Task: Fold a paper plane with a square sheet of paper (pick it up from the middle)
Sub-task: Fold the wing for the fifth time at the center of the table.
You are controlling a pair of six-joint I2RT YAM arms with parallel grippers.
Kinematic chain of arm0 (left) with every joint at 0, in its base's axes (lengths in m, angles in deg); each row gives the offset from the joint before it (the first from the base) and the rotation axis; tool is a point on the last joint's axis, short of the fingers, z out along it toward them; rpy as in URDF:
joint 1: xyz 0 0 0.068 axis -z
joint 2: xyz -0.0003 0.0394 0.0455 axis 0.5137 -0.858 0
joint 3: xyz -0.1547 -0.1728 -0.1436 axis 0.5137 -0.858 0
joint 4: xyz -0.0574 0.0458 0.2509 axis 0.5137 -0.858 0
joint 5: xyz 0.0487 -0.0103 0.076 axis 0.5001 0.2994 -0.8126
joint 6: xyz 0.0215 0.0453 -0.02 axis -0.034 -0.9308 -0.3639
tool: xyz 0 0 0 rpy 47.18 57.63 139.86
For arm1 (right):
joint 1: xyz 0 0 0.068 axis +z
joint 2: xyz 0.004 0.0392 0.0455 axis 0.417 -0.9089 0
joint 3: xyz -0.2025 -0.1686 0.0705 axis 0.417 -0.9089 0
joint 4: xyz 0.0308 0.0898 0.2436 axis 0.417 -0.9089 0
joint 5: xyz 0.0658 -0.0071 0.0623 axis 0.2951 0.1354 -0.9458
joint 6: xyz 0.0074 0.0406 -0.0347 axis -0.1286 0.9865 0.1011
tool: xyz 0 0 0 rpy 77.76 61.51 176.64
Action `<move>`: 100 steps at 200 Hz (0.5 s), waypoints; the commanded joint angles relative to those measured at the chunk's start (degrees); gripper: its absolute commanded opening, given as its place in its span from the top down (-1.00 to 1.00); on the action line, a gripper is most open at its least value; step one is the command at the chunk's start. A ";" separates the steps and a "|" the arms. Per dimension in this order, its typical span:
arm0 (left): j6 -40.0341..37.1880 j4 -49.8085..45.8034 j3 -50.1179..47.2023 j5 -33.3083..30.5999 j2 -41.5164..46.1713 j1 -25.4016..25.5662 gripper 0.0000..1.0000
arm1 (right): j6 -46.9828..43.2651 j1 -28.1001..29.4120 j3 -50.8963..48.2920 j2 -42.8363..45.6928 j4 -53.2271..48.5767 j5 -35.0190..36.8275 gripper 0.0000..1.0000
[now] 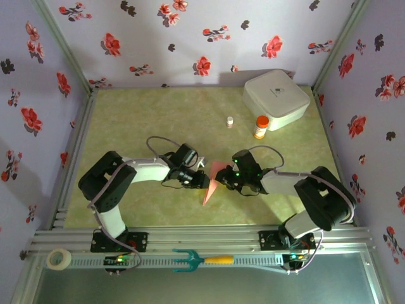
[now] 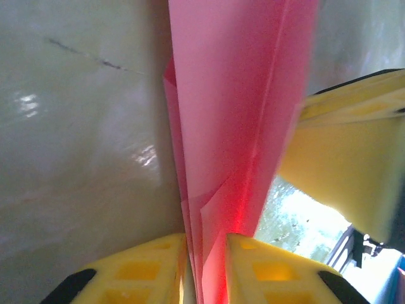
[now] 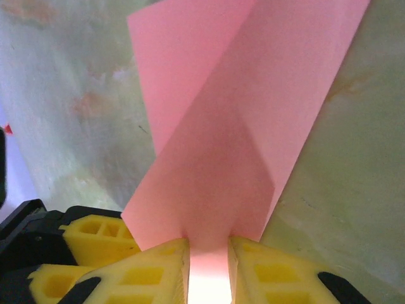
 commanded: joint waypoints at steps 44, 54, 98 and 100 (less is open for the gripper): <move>1.60 3.62 -1.40 4.49 -2.68 -0.20 0.49 | 0.76 0.71 -0.86 -2.07 1.15 -0.80 0.56; 1.75 3.97 -1.43 4.95 -2.86 -0.30 0.49 | 0.75 0.71 -0.77 -2.03 1.18 -0.87 0.56; 4.51 9.11 -2.35 7.93 -3.47 -0.23 0.49 | 0.99 0.71 -1.21 -1.76 1.63 -0.75 0.57; 4.74 9.39 -2.38 8.00 -3.55 -0.27 0.49 | 1.01 0.71 -1.22 -1.78 1.65 -0.71 0.57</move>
